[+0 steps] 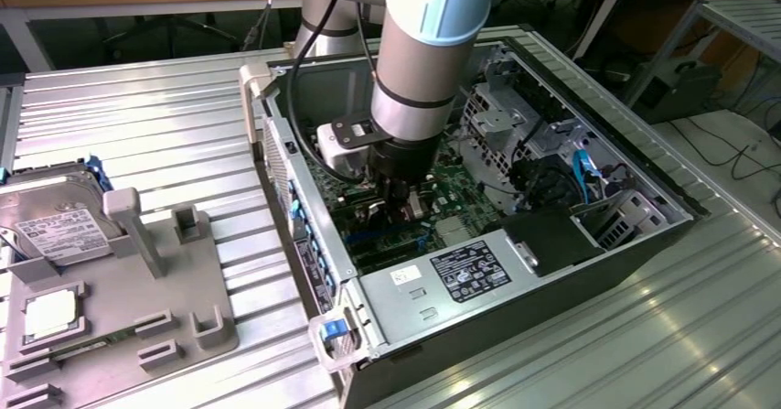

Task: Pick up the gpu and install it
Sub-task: 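Insert the gpu into the slot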

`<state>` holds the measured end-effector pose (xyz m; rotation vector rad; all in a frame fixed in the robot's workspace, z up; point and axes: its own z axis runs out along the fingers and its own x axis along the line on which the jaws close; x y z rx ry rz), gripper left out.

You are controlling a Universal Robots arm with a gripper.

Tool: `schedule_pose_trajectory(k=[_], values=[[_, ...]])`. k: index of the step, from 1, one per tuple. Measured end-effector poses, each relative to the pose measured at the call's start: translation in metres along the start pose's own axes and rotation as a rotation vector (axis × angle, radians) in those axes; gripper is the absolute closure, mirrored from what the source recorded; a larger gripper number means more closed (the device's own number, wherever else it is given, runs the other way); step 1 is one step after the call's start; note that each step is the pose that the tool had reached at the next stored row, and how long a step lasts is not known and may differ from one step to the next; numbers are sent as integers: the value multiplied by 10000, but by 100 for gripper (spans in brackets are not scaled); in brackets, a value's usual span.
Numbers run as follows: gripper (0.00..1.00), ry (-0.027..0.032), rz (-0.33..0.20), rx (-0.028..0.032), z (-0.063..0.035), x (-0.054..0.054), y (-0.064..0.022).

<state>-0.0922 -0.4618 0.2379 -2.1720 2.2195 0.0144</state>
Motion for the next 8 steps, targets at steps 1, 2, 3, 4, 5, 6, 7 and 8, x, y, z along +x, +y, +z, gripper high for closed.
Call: schedule_pose_trajectory(k=[1, 2, 3, 4, 5, 6, 7, 8], values=[[72, -2, -1, 1, 3, 0, -2], [72, -4, -1, -1, 6, 0, -4], [72, -3, -1, -2, 8, 0, -7], [72, -1, -1, -1, 10, 0, -7], [72, -1, -1, -1, 12, 0, -7], [72, -3, -2, -1, 12, 0, -8], [72, -2, -2, -1, 13, 0, -8], [72, -2, -2, -2, 12, 0, -8]])
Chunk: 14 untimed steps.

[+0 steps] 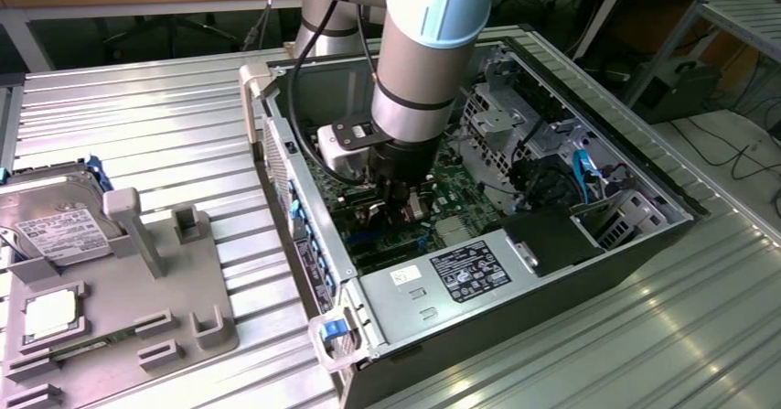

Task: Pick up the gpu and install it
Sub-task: 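Insert the gpu into the slot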

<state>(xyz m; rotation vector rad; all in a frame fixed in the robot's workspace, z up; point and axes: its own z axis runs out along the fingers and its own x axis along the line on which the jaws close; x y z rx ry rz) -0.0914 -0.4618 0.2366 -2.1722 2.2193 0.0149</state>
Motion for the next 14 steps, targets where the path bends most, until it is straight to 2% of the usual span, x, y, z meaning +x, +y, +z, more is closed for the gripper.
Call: schedule_pose_trajectory(k=[14], values=[[72, 4, -16, -2, 21, -7, 1]])
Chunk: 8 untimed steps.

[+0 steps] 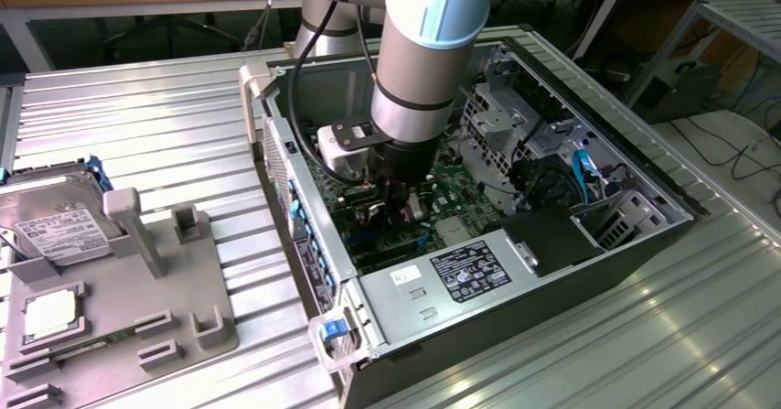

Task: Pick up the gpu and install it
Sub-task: 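Insert the gpu into the slot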

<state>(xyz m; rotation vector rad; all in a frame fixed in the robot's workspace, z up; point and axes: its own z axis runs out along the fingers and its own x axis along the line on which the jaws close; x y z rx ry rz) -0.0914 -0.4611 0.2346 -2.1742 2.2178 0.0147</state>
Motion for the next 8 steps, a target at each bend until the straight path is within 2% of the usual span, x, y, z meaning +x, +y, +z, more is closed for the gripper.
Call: schedule_pose_trajectory(k=[5, 8], values=[[72, -11, -19, 3, 34, -10, 3], [72, 7, -34, -4, 58, -12, 5]])
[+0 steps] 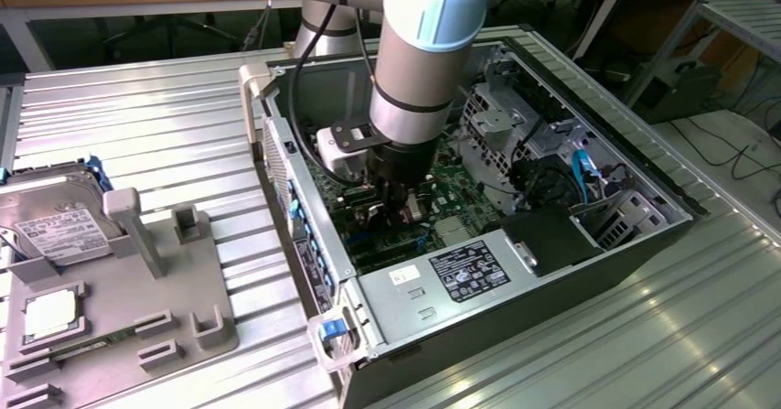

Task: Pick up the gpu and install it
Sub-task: 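Insert the gpu into the slot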

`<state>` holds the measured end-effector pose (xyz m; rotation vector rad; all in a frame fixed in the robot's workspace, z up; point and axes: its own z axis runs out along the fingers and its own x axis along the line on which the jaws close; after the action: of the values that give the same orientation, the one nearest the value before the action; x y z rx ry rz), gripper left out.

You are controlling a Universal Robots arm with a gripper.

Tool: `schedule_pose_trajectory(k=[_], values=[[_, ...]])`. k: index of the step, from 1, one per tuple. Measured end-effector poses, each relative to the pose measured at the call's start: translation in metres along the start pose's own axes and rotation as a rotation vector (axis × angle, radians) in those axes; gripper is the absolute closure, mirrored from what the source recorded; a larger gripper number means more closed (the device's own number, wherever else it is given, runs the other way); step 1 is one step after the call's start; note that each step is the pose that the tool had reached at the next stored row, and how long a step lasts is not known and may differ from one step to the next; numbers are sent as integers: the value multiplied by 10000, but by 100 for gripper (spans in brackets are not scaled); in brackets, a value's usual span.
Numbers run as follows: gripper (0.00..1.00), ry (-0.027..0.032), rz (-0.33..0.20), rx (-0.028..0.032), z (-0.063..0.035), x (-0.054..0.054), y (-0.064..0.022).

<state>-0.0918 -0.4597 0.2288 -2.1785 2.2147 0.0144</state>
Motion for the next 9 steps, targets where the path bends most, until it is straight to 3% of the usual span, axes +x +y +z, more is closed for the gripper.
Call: schedule_pose_trajectory(k=[9], values=[[72, -10, 0, 4, 7, -1, 0]])
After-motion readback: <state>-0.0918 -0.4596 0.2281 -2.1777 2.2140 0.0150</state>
